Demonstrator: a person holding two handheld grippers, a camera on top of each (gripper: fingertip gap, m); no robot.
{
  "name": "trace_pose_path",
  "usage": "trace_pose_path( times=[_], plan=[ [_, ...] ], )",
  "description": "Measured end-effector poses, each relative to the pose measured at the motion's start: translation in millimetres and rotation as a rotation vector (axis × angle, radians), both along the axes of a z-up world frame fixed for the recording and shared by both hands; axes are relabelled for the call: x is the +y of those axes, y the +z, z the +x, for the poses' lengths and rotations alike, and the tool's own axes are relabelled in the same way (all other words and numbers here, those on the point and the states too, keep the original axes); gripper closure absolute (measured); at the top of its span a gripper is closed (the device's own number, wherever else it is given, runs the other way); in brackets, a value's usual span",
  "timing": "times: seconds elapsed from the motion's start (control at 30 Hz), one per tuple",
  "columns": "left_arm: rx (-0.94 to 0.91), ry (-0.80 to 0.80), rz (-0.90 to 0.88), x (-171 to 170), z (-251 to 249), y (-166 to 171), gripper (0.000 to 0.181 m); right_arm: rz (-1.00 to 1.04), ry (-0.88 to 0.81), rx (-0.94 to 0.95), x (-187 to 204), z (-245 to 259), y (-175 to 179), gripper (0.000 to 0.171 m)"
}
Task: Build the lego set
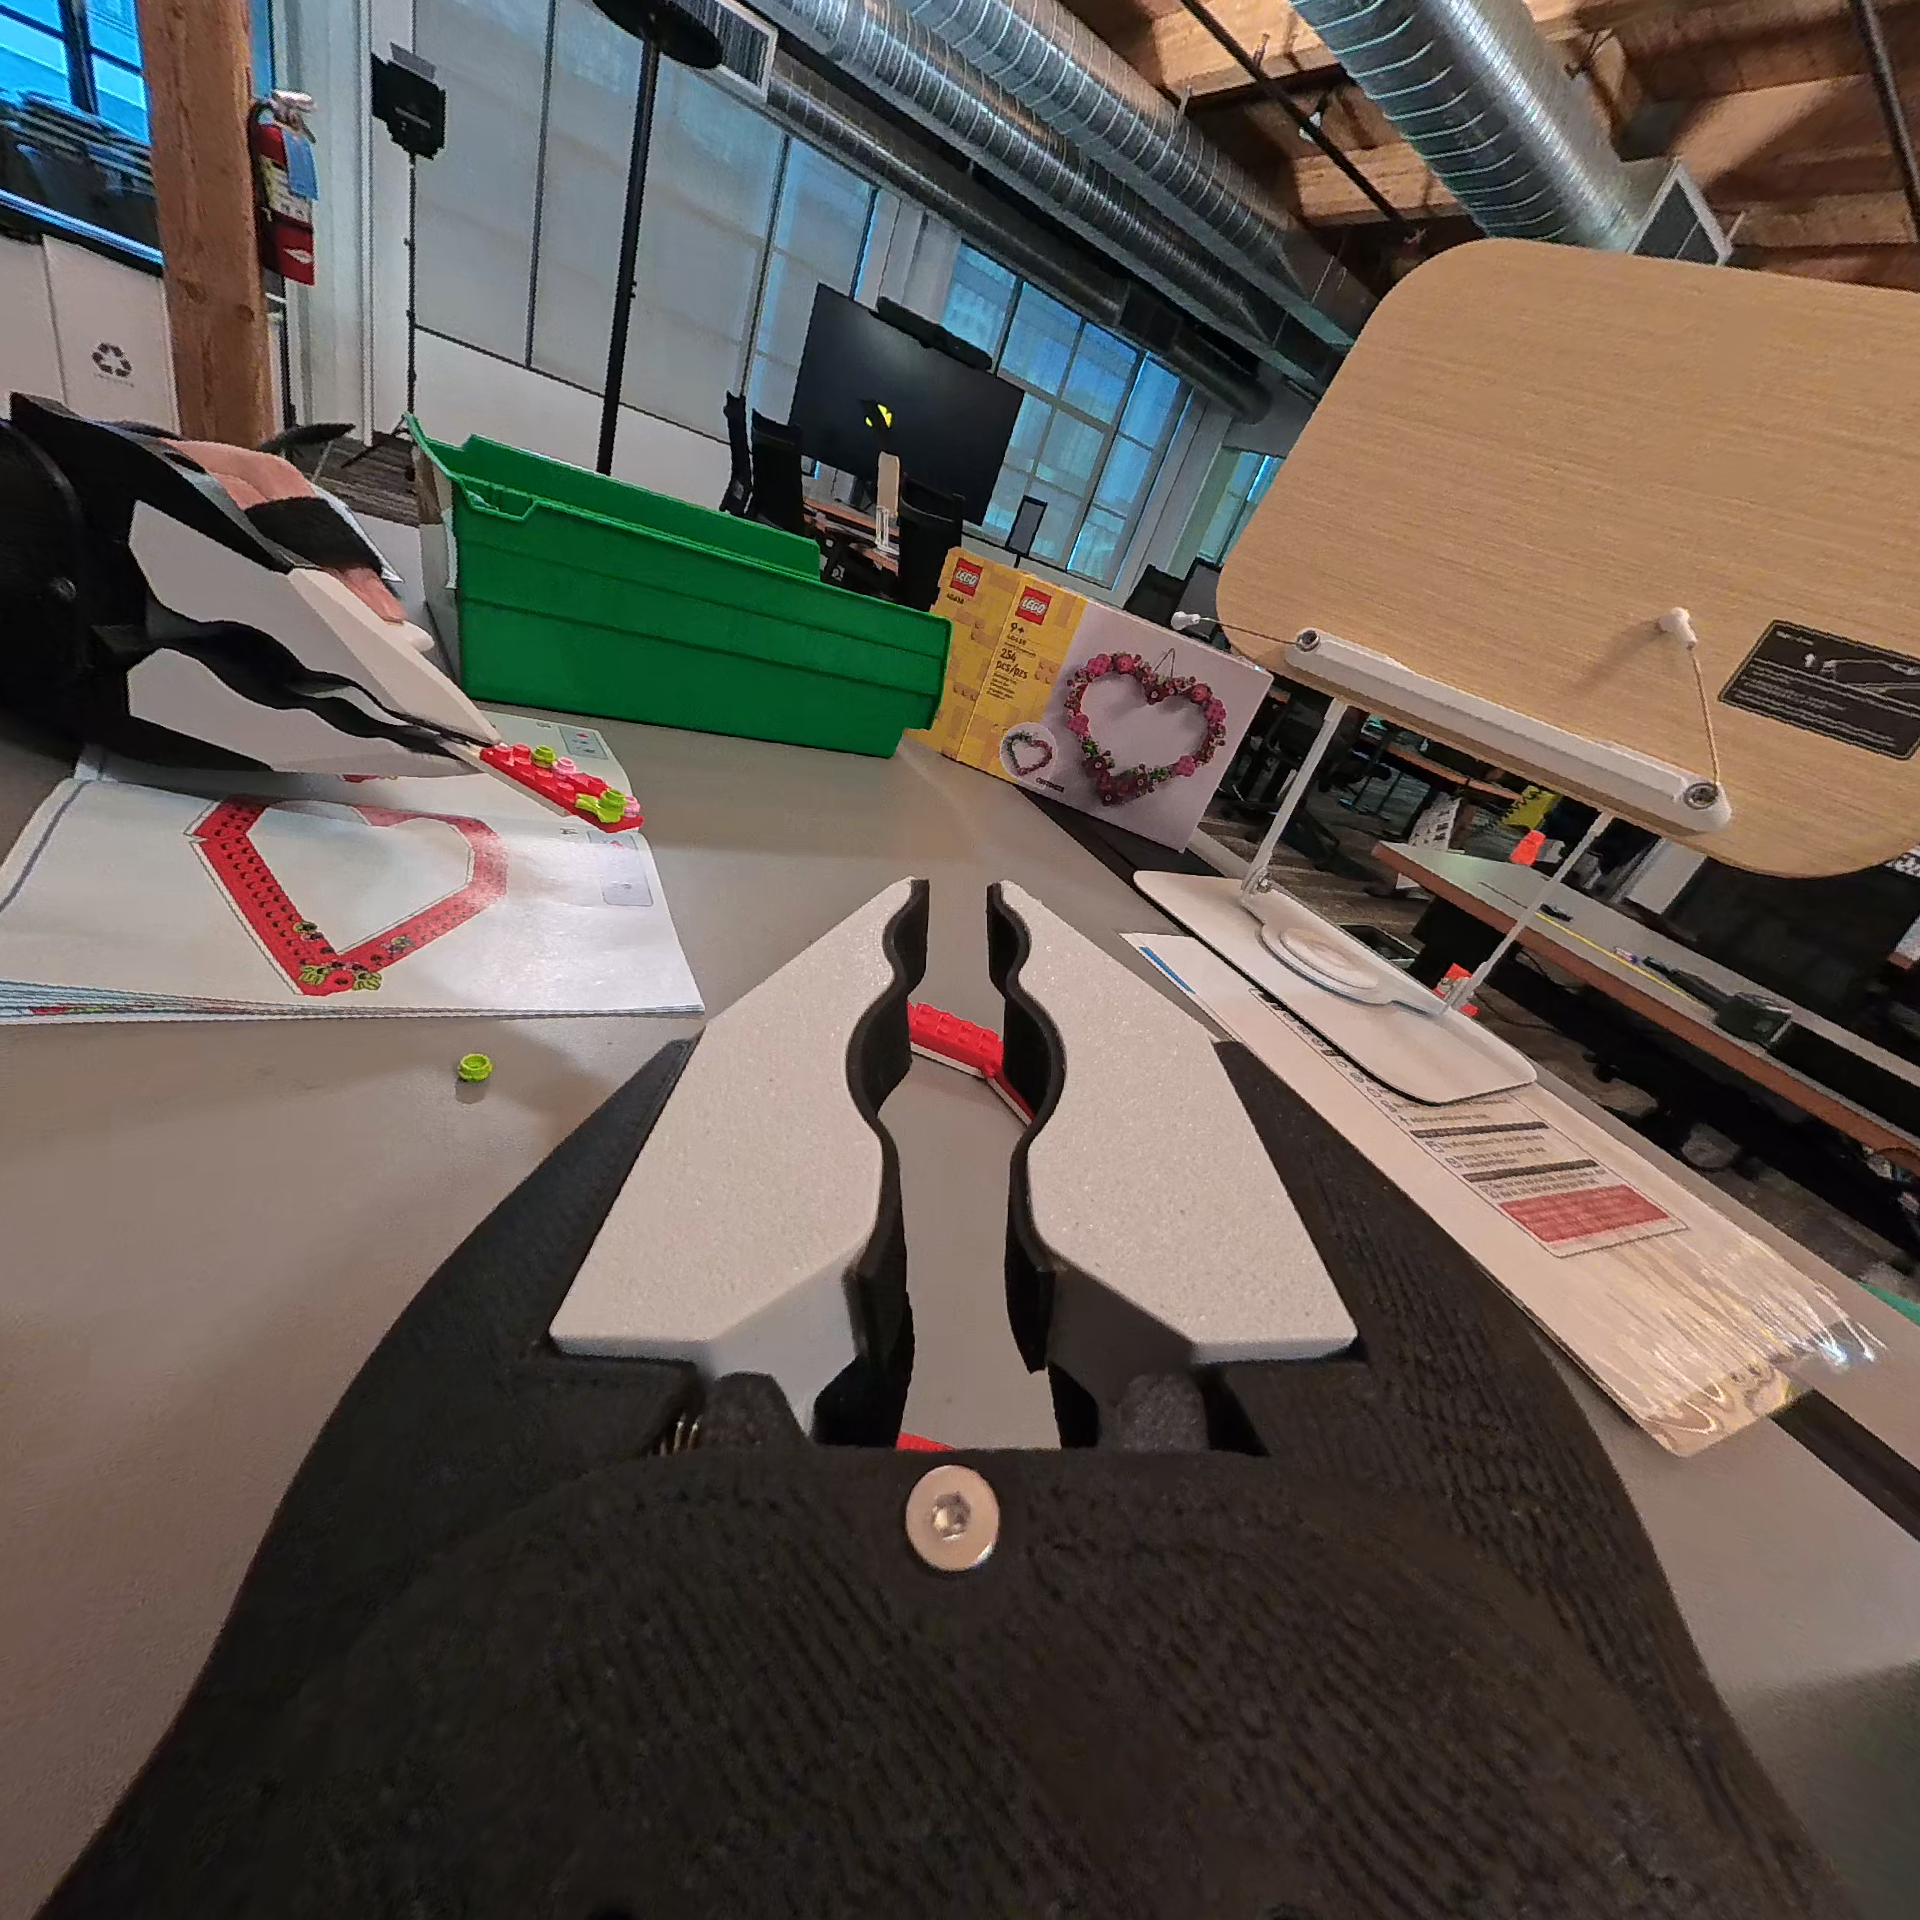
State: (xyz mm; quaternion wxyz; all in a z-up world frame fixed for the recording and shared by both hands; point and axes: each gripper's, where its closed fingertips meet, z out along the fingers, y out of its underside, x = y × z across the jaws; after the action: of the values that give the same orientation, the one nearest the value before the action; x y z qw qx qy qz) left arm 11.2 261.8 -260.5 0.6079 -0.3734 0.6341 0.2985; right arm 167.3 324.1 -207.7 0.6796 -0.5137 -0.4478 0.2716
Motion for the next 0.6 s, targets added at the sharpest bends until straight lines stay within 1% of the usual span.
trace_pose_path(
  times=[0.17, 0.2, 0.27, 0.33, 0.4, 0.43, 0.6],
  plan=[
    [0.002, 0.001, -0.006, 0.3, -0.1, -1.0, 0.179, 0.004, 0.016, 0.011, -2.6, 0.0, 2.0, 0.161],
    [0.003, 0.001, -0.007, 0.4, -0.1, -1.4, 0.179, -0.001, -0.002, 0.013, -0.2, 1.7, 2.0, 0.159],
    [0.000, -0.001, -0.016, 0.3, 0.5, -2.2, 0.179, 0.003, -0.100, 0.014, 12.9, 10.8, 3.4, 0.150],
    [-0.023, -0.025, -0.035, -3.6, 4.7, -0.3, 0.179, 0.026, -0.201, 0.049, 26.0, 25.9, 10.4, 0.148],
    [-0.063, -0.112, -0.061, -18.7, 20.0, 6.9, 0.179, 0.032, -0.277, 0.072, 37.0, 40.7, 14.0, 0.149],
    [-0.053, -0.154, -0.103, -26.6, 30.2, 4.6, 0.179, 0.024, -0.307, 0.074, 42.3, 46.9, 13.3, 0.149],
    [0.024, -0.259, -0.253, -47.5, 83.3, -13.7, 0.179, -0.011, -0.390, 0.100, 57.3, 65.2, 12.5, 0.151]
  ],
)
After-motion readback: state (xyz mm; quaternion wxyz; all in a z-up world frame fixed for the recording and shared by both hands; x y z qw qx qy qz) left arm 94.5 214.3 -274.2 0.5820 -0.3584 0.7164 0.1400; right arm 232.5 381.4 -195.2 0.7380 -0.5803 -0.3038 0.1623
